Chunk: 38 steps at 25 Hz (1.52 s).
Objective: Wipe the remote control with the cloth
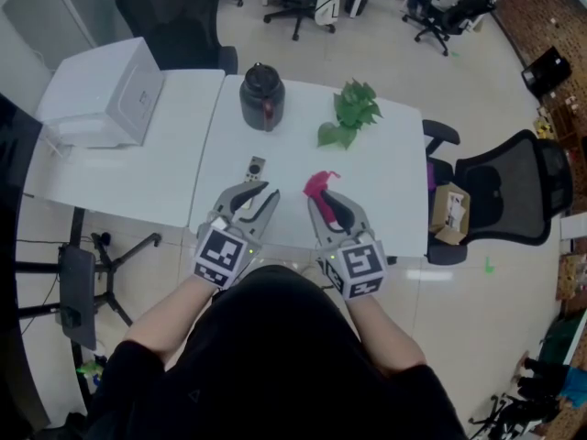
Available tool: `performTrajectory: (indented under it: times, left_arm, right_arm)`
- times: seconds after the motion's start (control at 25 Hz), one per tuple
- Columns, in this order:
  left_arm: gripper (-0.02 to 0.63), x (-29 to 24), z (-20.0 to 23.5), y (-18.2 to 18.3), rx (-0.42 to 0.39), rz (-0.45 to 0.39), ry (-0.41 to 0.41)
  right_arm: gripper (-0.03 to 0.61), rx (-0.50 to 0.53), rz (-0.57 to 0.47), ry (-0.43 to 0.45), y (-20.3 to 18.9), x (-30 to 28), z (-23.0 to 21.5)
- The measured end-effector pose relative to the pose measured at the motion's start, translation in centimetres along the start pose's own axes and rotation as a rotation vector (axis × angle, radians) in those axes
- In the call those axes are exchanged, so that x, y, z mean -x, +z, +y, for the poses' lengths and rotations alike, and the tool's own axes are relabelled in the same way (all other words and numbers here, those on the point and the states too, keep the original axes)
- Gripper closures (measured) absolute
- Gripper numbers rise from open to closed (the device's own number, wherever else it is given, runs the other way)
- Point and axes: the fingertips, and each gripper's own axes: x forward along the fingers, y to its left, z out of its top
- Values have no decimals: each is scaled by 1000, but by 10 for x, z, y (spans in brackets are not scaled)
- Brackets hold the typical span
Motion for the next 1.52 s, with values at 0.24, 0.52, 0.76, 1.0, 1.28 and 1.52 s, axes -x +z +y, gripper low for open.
performTrajectory:
  times: [0.24, 0.52, 0.76, 1.0, 1.28, 1.52]
  left_arm:
    - [571, 1, -1, 5, -15, -7, 4]
    - [614, 3, -1, 5, -48, -12, -5]
    - [614, 4, 0, 4, -35, -7, 3]
    - [614, 4, -2, 0, -77, -2, -17]
    - [614, 5, -2, 0, -51, -1, -4]
    - [614, 6, -3, 3, -31, -1, 6]
  right_arm:
    - [519, 9, -7, 30, 2, -1, 7]
    - [558, 13, -15, 33, 4, -1, 10]
    - [568, 15, -18, 40, 4, -2, 11]
    - [569, 19, -13, 39, 3, -2, 12]
    - [569, 29, -15, 26, 3, -1, 11]
    - [569, 33, -8, 45, 3, -1, 13]
